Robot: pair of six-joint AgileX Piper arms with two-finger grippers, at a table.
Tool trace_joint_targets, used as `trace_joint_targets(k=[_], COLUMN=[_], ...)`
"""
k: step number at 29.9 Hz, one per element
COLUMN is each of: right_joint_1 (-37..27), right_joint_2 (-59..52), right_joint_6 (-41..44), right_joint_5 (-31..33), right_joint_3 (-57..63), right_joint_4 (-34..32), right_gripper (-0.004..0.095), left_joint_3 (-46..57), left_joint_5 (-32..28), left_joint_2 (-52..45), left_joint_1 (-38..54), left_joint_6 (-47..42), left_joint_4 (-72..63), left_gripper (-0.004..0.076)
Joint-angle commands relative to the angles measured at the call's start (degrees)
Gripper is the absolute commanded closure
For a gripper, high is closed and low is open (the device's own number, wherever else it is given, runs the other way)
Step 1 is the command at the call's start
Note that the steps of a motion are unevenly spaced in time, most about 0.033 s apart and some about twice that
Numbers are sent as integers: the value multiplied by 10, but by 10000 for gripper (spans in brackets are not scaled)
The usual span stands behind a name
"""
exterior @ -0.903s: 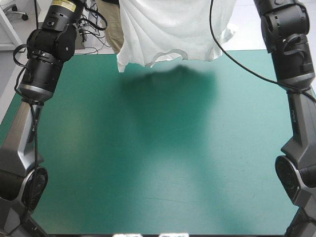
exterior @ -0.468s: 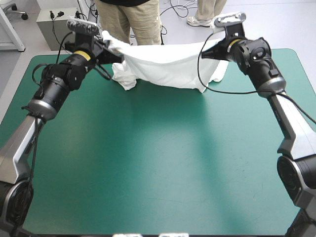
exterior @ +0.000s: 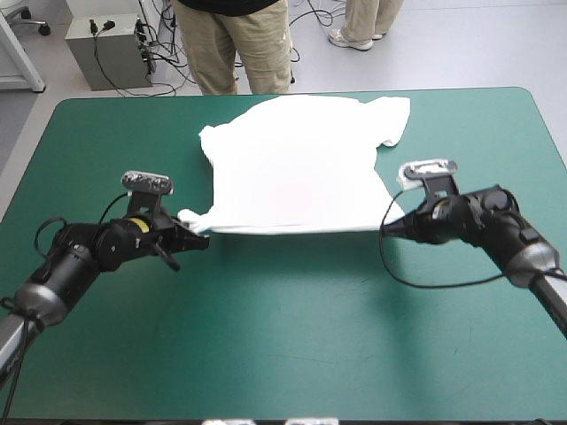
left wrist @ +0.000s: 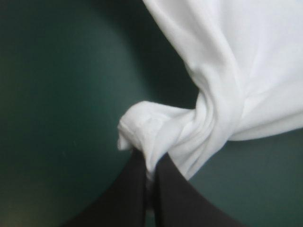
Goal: Fold the cloth
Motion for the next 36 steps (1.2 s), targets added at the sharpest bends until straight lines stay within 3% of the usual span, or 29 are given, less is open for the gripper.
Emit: trace_joint_targets(k=[1, 6, 14, 22, 25, 28, 31, 32, 34, 36], right_joint_1=[-4, -4, -4, -4, -4, -4, -4, -4, -4, -4], right_joint_2=[-80, -158, -255, -289, -282, -273, -272, -272, -272, -273], right_joint_6=[-3, 1, 7, 14, 13, 9, 2, 1, 0, 4], right_joint_5=[-24, 15, 102, 160, 170, 175, 176, 177, 186, 193], right_joint_3=[86, 181, 252, 258, 258, 258, 257, 256, 246, 224], right_joint_4=[26, 91, 137, 149, 162, 167, 199, 216, 229, 228], right_gripper=[925, 925, 924, 924, 871, 674, 383, 327, 272, 293], left_joint_3=[40, 101, 156, 193, 194, 194, 192, 189, 175, 151], left_joint_5=[37, 127, 251, 268, 275, 283, 303, 311, 322, 326], left_joint_2=[-67, -147, -232, -245, -245, -245, -245, -245, -245, -245], left_joint_1=[-2, -2, -2, -2, -2, -2, -2, -2, -2, -1], left_joint_6=[-15, -19, -33, -33, -33, -10, 16, 16, 7, -15], left_joint_4=[-23, -39, -47, -96, -99, -107, -124, -125, -124, -124], left_gripper=[733, 733, 733, 733, 728, 638, 437, 344, 243, 227])
